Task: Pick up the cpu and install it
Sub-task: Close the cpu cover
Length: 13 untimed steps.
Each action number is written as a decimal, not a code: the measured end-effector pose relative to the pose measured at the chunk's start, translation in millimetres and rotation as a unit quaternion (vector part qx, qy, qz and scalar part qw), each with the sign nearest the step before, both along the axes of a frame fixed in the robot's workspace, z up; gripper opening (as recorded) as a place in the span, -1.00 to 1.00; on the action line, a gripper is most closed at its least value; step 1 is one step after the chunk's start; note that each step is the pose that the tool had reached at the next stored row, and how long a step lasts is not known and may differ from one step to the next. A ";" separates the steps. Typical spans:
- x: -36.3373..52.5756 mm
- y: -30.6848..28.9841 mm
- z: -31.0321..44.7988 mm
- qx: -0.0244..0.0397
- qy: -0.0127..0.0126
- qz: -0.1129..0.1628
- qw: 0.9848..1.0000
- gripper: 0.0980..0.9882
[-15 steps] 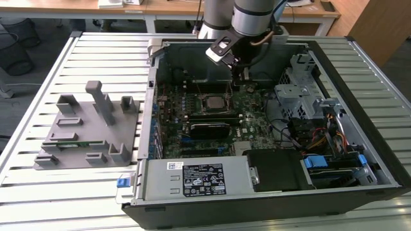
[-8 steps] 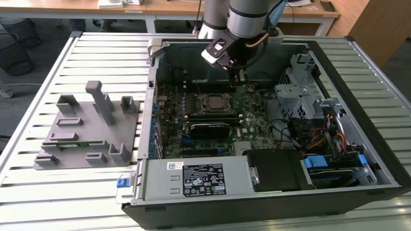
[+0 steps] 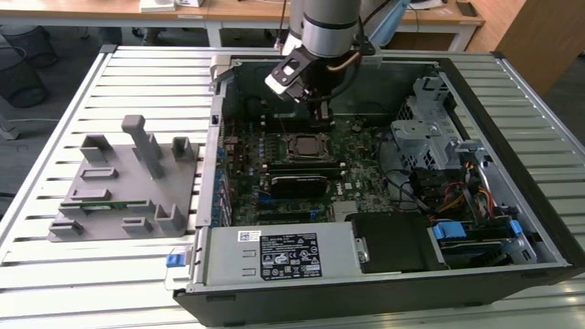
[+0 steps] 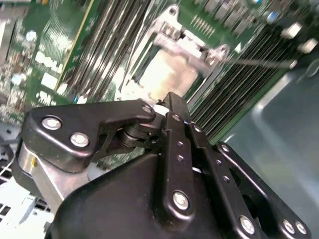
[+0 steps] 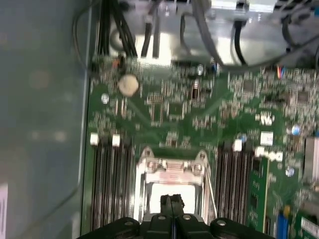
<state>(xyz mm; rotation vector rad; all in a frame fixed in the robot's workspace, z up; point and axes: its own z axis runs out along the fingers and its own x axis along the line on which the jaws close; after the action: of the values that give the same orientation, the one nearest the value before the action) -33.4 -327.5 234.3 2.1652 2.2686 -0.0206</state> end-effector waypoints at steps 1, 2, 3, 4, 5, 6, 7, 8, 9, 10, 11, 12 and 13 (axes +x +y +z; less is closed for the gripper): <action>-3.2 0.1 -0.8 0.000 0.000 0.000 1.000 -0.98; -6.0 0.1 -1.6 0.000 0.000 0.000 1.000 -0.98; -8.9 0.1 -2.6 0.000 0.000 0.000 1.000 -0.98; -10.9 0.1 -3.7 0.000 0.000 0.000 1.000 -0.98; -12.5 0.1 -5.2 0.000 0.000 0.000 1.000 -0.98; -14.1 0.1 -6.5 0.000 0.000 0.000 1.000 -0.98; -16.0 0.1 -7.7 0.000 0.000 0.000 1.000 -0.98; -17.5 0.1 -8.8 0.000 0.000 0.000 1.000 -0.98; -19.1 0.1 -9.7 0.000 0.000 0.000 1.000 -0.98; -20.6 0.1 -10.5 0.000 0.000 0.000 1.000 -0.98; -21.7 0.1 -11.2 0.000 0.000 0.000 1.000 -0.98; -22.9 0.1 -12.0 0.000 0.000 0.000 1.000 -0.98; -24.1 0.1 -13.0 0.000 0.000 0.000 1.000 -0.98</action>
<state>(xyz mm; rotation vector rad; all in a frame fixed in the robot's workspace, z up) -57.5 -327.4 221.3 2.1653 2.2682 -0.0199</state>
